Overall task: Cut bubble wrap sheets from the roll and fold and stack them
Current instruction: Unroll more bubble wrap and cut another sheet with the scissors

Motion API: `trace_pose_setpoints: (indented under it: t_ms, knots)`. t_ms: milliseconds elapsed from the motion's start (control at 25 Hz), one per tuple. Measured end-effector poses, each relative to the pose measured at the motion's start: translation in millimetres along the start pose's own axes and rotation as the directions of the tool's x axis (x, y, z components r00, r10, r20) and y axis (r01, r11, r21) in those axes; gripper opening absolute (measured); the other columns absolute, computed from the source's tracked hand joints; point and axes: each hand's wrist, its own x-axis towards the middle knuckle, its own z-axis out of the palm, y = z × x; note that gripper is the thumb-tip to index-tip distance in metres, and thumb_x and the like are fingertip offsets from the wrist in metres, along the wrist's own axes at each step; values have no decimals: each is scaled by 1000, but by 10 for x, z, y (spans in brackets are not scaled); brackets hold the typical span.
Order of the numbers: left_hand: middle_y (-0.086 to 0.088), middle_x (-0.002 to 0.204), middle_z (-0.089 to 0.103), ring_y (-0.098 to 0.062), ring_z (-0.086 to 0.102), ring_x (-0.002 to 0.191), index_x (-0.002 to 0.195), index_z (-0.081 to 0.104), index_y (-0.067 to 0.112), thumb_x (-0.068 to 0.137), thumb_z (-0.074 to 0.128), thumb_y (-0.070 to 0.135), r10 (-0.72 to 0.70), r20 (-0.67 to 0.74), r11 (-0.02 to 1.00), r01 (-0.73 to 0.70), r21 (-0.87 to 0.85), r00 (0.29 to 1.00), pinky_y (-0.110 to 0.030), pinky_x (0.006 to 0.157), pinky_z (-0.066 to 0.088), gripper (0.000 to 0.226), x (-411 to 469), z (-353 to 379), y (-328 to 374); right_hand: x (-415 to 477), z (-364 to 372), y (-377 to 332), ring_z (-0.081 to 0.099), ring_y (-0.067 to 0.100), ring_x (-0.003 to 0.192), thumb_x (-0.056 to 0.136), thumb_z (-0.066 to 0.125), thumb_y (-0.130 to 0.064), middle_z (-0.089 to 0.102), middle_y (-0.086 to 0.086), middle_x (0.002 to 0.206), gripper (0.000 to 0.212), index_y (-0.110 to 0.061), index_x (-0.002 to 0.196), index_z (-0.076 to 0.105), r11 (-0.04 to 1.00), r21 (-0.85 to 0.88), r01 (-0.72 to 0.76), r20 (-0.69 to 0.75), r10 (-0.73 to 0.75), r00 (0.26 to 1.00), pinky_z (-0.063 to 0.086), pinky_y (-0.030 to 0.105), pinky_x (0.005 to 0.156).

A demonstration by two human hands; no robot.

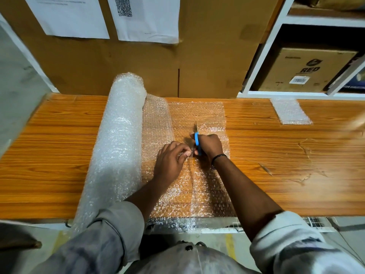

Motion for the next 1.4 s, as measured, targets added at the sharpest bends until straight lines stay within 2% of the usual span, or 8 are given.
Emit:
trace_pose_setpoints:
  t_ms: [160, 320, 600, 720, 880, 1040, 1240, 1400]
  knots:
    - [11, 111, 62, -15, 52, 104, 108, 66, 35, 101, 60, 38, 1, 1, 1000, -1, -4, 1000, -40, 81, 48, 10, 3, 8, -6, 75, -1, -58, 62, 28, 52, 62, 67, -41, 72, 19, 66, 47, -2, 85, 80, 1000, 28, -2, 40, 1, 999, 49, 32, 55]
    - [13, 112, 62, -14, 51, 103, 108, 66, 35, 101, 61, 36, 15, -2, 1000, -15, 19, 1000, -40, 81, 48, 9, 2, 16, -21, 250, 33, -58, 68, 32, 60, 59, 62, -36, 76, 20, 78, 50, -2, 91, 78, 1000, -14, 1, -10, -1, 1000, 54, 38, 56]
    - [15, 111, 63, -12, 52, 103, 106, 66, 35, 101, 61, 35, 30, -8, 1000, -30, 8, 1000, -39, 83, 47, 7, 7, 0, -6, 452, 23, -102, 69, 32, 57, 66, 72, -36, 76, 18, 71, 42, -1, 88, 78, 1000, 6, -13, 18, 13, 1000, 55, 38, 56]
    - [17, 109, 63, -11, 52, 102, 105, 66, 36, 101, 61, 36, 40, -16, 999, -40, 18, 999, -38, 81, 47, 6, 6, 5, -11, 473, 6, -171, 71, 33, 62, 59, 62, -33, 76, 18, 74, 48, 2, 89, 75, 1000, -17, -10, 0, 10, 1000, 58, 42, 61]
    - [18, 109, 63, -10, 51, 104, 105, 66, 36, 101, 62, 36, 46, -20, 998, -45, 45, 999, -38, 84, 47, 6, 13, 23, -30, 521, -26, -231, 65, 26, 49, 76, 67, -27, 74, 15, 67, 34, 3, 90, 76, 1000, 7, -9, 38, 9, 999, 50, 28, 50]
    - [21, 109, 63, -10, 51, 104, 104, 65, 38, 101, 62, 37, 54, -10, 996, -53, 69, 998, -39, 87, 46, 4, 25, 25, -27, 582, -45, -296, 63, 26, 47, 80, 60, -16, 73, 17, 67, 30, 6, 92, 74, 1000, -10, 24, 28, -23, 999, 49, 27, 47]
    - [23, 104, 66, -7, 57, 96, 98, 66, 35, 95, 65, 39, -32, 14, 999, 32, -43, 999, -35, 84, 49, 5, 138, 1, 21, 655, -71, -246, 64, 23, 47, 84, 59, -22, 71, 10, 63, 25, 0, 90, 70, 1000, -6, 21, 12, -21, 1000, 46, 23, 45]
    - [9, 110, 70, -5, 64, 87, 112, 68, 27, 97, 69, 27, -142, -39, 989, 140, -40, 989, -21, 69, 49, 16, 742, 21, 41, 743, -121, -169, 63, 27, 48, 83, 70, -28, 72, 17, 66, 36, 6, 94, 76, 998, 56, 9, 101, -14, 995, 49, 29, 49]
